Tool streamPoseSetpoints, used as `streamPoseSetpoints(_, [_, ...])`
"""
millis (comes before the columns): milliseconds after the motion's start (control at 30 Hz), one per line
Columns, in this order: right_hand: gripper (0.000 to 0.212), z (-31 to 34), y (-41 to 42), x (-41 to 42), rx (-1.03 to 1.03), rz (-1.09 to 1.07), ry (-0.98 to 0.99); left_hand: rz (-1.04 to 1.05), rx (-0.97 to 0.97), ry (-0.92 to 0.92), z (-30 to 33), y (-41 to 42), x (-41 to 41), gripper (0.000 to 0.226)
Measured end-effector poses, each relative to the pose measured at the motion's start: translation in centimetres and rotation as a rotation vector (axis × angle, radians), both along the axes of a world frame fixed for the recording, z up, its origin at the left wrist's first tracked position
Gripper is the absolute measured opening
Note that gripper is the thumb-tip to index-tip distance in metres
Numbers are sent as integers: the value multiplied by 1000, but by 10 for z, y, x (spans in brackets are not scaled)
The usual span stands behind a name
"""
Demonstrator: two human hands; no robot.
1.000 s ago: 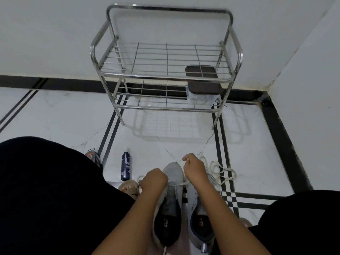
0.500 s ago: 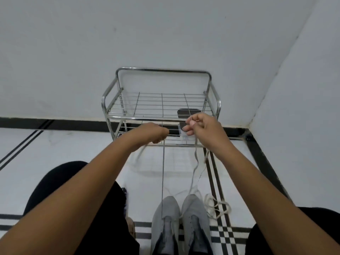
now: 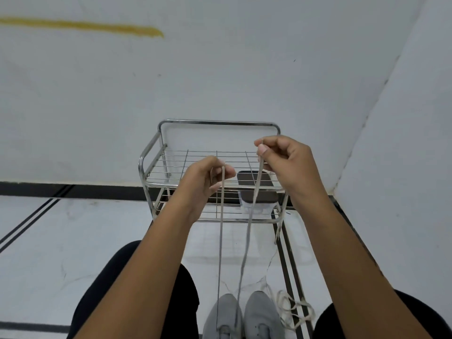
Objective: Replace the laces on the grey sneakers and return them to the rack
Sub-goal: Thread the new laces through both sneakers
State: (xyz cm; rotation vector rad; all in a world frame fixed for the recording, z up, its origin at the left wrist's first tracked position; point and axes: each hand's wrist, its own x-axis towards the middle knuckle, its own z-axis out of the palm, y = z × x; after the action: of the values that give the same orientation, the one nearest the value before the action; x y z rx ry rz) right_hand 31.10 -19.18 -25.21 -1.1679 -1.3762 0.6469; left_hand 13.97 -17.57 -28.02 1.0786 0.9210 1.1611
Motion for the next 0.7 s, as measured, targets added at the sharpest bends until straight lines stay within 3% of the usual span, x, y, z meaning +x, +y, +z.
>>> streamPoseSetpoints(233, [12, 14, -3, -5, 34, 9, 4, 113, 224, -80, 14, -9, 14, 29])
streamPoseSetpoints(367, [8, 19, -10, -1, -7, 24, 38, 178, 363, 13, 15, -16, 20, 3])
streamPoseSetpoints(600, [6, 28, -24, 2, -24, 59, 82, 186, 436, -10, 19, -23, 26, 25])
streamPoseSetpoints(700, [7, 31, -29, 0, -45, 86, 84, 203, 418, -4, 21, -26, 28, 16])
